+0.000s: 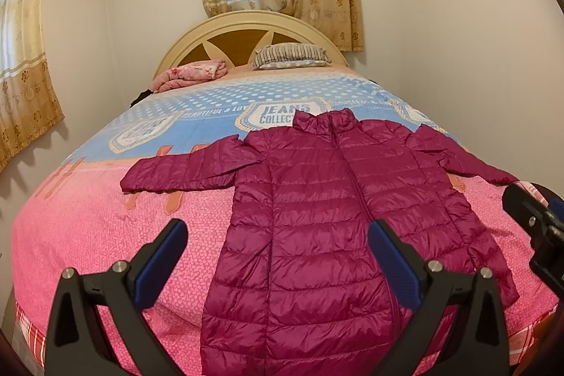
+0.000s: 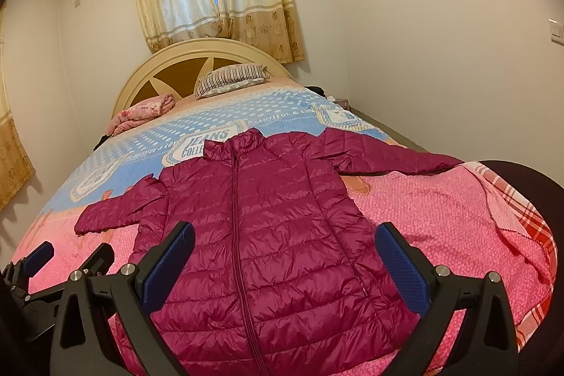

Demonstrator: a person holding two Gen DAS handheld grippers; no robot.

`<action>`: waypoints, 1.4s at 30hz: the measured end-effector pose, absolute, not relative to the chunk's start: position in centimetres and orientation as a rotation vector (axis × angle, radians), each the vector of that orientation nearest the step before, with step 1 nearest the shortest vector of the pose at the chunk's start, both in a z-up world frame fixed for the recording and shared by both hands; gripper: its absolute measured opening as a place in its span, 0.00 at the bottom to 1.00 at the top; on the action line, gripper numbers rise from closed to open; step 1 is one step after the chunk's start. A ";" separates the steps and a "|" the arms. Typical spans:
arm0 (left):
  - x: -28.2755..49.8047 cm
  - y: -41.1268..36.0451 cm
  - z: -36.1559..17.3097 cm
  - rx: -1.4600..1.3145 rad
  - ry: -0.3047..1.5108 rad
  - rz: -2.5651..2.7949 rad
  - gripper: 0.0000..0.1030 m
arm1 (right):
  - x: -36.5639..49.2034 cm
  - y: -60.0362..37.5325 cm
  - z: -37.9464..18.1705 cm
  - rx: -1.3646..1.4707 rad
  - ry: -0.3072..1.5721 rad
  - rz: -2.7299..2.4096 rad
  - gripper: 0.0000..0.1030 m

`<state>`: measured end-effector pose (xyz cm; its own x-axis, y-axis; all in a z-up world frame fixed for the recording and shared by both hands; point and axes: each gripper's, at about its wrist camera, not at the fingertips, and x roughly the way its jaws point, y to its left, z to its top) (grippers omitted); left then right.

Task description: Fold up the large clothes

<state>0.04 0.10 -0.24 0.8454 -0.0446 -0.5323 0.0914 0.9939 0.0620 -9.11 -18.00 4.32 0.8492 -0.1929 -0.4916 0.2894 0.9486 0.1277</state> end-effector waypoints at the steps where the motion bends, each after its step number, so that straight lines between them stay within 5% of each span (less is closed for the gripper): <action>1: 0.0 0.0 -0.2 0.086 0.559 -0.072 1.00 | -9.1 -18.0 4.3 0.200 0.495 -0.256 0.99; 42: -0.9 -0.7 0.1 0.078 0.562 -0.084 1.00 | -9.0 -18.3 3.9 0.202 0.506 -0.260 0.99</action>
